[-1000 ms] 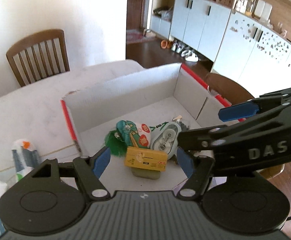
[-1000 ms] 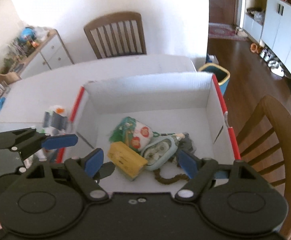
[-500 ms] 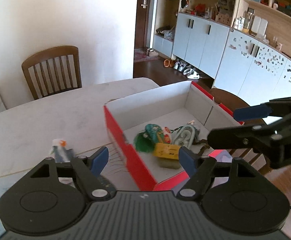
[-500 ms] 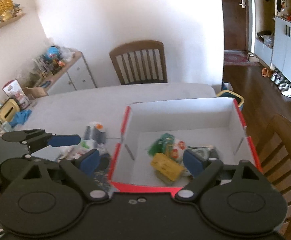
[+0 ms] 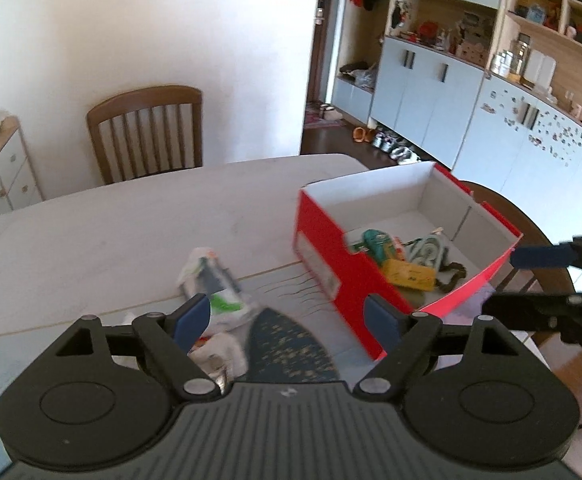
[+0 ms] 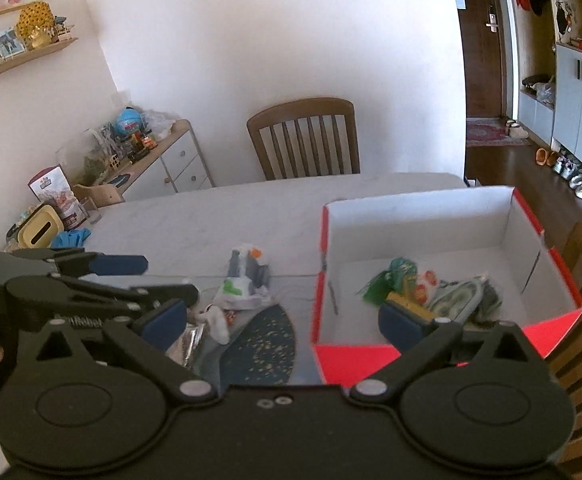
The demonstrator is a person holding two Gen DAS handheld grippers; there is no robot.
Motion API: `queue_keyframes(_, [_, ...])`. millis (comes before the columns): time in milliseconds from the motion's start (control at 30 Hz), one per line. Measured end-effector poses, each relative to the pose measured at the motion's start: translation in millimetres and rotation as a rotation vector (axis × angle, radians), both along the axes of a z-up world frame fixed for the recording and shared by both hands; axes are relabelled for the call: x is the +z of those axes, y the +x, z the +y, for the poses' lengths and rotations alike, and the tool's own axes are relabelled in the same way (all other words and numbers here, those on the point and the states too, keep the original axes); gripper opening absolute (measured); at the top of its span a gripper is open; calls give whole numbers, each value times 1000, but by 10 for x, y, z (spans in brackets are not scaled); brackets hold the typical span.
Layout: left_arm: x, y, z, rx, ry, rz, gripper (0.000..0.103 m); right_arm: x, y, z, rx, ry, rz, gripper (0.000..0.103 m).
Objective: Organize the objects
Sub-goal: 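Return both tools from the shoebox to the table clutter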
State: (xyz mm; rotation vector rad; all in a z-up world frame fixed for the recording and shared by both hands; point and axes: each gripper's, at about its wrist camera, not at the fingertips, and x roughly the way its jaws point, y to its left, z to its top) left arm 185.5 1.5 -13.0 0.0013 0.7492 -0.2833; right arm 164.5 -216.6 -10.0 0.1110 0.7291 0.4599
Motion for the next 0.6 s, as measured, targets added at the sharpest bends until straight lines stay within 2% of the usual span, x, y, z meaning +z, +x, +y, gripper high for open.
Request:
queue_keyframes(67, [-31,-19,152,13,-9,7,87,-50,-47,96,-1,-12,3,102])
queue_keyframes(133, [-65,-36,298,25,-14,10,94,-108,-90,200,1,-28,11,102])
queue_keyframes(267, [-135,-50,569,47,-21,7,95,-218,-169,418,13,-69,24,102])
queue_keyframes(367, [-228,-47,767,69,-27,10,103,-268,-209,576,20,-82,32,102])
queue_keyframes(600, [-577,-16,1129,103,-15,44,103,-407,-262,956,41,-111,48,102])
